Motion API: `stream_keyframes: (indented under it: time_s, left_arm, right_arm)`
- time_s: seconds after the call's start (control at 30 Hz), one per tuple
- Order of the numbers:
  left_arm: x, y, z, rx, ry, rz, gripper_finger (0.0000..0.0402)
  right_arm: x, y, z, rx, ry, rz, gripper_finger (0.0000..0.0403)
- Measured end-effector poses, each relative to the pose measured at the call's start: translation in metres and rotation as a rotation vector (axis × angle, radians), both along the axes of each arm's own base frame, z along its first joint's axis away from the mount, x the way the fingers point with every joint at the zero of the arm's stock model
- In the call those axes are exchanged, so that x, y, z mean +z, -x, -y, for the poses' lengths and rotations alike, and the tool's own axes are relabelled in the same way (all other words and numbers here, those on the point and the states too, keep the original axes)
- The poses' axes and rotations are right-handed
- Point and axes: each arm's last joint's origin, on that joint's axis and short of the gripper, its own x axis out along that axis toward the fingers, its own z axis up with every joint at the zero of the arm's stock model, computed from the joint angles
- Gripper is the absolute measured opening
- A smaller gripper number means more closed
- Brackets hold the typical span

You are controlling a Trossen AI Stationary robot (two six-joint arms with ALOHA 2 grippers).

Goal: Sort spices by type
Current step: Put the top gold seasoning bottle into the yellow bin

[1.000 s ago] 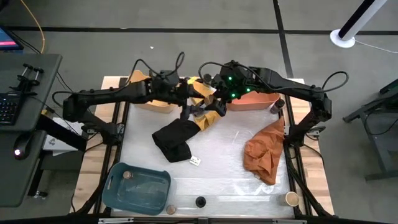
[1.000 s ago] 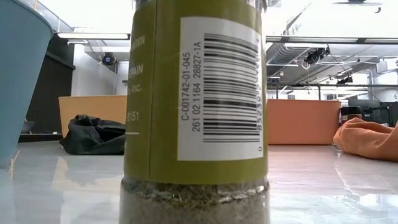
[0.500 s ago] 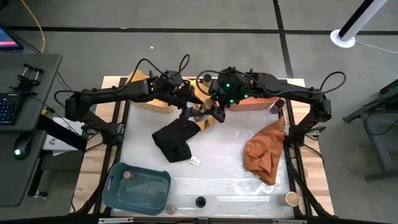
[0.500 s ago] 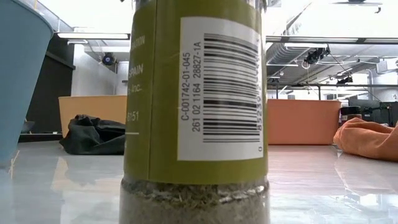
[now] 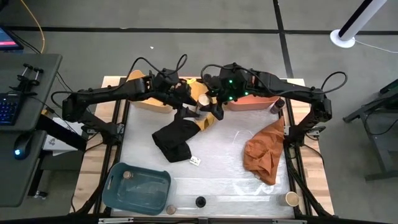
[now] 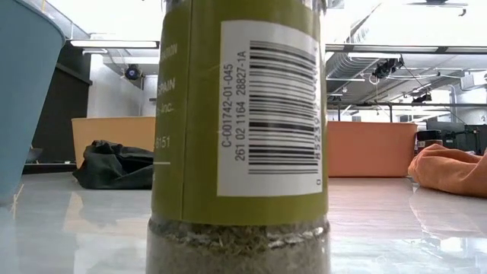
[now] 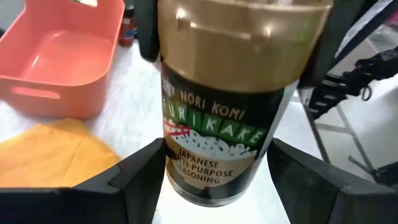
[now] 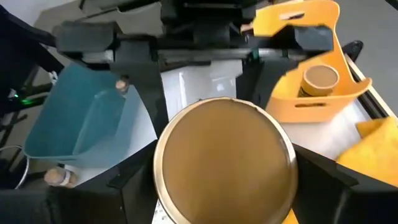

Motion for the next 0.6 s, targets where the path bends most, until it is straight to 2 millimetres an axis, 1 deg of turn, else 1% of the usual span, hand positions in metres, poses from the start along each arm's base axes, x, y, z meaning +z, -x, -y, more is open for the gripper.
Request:
stream_keyframes:
  time_s: [0.13,0.33,0.47,0.6]
  left_arm:
    - [0.0034,-0.0033,0.0024,-0.024,-0.035,0.051,0.0260]
    - [0.0053,-0.0028,0.0021,-0.043,-0.094,0.071,0.0260]
    - [0.0051,-0.0026,0.0020,-0.042,-0.107,0.069,0.0260]
    - [0.0044,0.0019,0.0001,0.004,-0.138,0.022,0.0260]
  right_arm:
    - [0.0034,-0.0001,-0.0008,0.020,-0.013,0.028,0.0275]
    - [0.0037,0.0000,-0.0015,0.025,-0.010,0.030,0.0275]
    - [0.0036,0.0001,-0.0015,0.031,-0.002,0.029,0.0275]
    - [0.0044,0.0015,-0.0015,0.032,0.012,0.028,0.0275]
